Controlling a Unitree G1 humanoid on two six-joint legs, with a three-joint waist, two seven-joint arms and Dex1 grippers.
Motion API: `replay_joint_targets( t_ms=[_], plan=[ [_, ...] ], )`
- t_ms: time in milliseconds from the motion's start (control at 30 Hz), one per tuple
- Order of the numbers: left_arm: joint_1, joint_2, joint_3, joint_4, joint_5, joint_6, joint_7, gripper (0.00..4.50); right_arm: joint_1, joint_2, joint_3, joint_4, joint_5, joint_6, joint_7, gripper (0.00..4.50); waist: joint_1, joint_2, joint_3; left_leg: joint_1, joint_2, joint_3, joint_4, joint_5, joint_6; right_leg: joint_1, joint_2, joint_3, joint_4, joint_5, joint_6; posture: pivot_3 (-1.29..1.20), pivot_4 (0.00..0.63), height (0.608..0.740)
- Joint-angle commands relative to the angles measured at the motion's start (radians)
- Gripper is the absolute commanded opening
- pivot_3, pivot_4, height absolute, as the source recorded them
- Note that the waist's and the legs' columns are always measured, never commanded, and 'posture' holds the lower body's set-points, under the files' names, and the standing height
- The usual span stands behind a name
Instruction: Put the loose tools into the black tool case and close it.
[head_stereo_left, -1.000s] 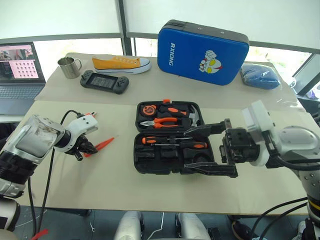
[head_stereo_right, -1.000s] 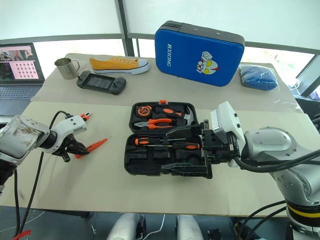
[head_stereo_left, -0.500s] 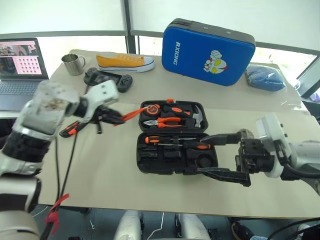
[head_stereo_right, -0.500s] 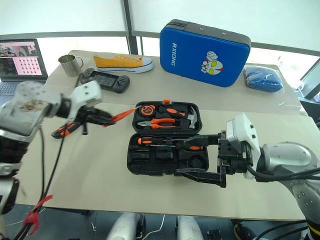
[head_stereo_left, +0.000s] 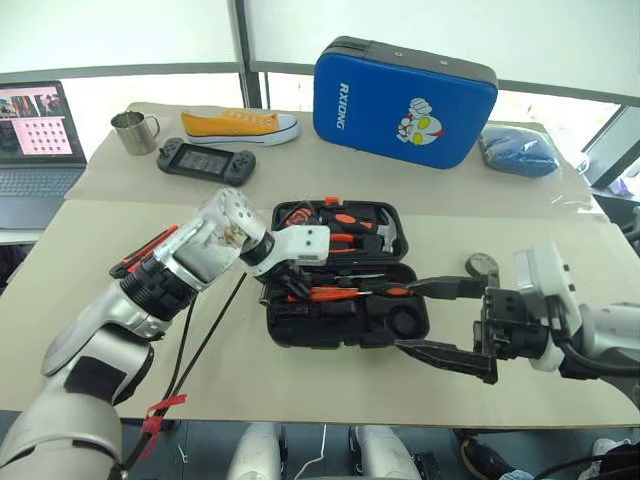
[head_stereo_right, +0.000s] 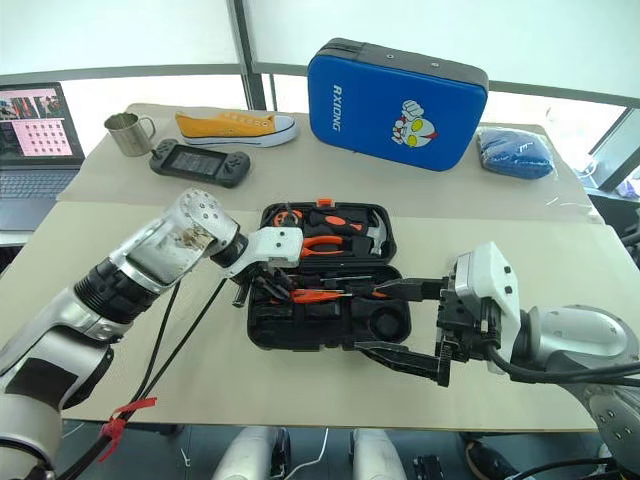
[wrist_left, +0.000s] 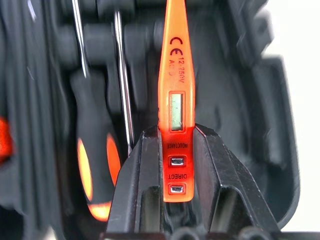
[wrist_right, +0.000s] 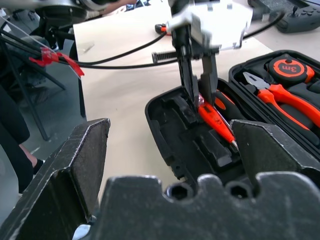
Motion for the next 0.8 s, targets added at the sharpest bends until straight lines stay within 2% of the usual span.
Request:
replay_joint_targets(
  t_ms=[33,533,600,633,800],
  plan=[
    [-0.03,0.006,-0.018,-0.025,0.025,0.01,-0.038,0.41,0.013,0.002,-0.038,-0.036,0.026,-0.027,-0.025,4.5,0.001,0.0,0.0,0.0,0.0,0.0,0.0,0.0,0.0,0.0,0.0,0.0,0.0,0.0,0.0,0.0,0.15,0.74],
    [0.012,0.025,-0.057,-0.053,0.105,0.06,-0.053,0.41,0.007,0.002,-0.008,-0.028,0.017,-0.054,-0.052,4.5,-0.002,0.0,0.0,0.001,0.0,-0.001,0.0,0.0,0.0,0.001,0.0,0.0,0.001,0.0,0.0,0.0,0.15,0.74],
    [0.017,0.027,-0.066,-0.042,0.125,0.039,-0.044,1.43,0.002,0.004,-0.001,-0.027,0.016,-0.056,-0.052,4.5,-0.002,0.0,0.0,0.001,0.0,-0.001,0.0,0.0,0.0,0.001,0.0,0.0,0.001,0.0,0.0,0.0,0.15,0.74],
    [0.018,0.028,-0.068,-0.038,0.131,0.032,-0.042,1.64,0.001,0.004,0.001,-0.027,0.016,-0.056,-0.051,4.5,-0.002,0.0,0.0,0.001,0.0,-0.001,0.0,0.0,0.0,0.001,0.0,0.0,0.001,0.0,0.0,0.0,0.15,0.74],
    [0.004,0.035,-0.027,-0.068,0.106,0.082,-0.066,3.53,-0.004,0.006,0.009,-0.02,0.015,-0.058,-0.052,4.5,-0.002,0.001,-0.001,0.001,0.0,-0.001,0.0,0.0,0.001,0.001,0.0,0.001,0.001,0.0,0.0,0.0,0.15,0.74]
  ],
)
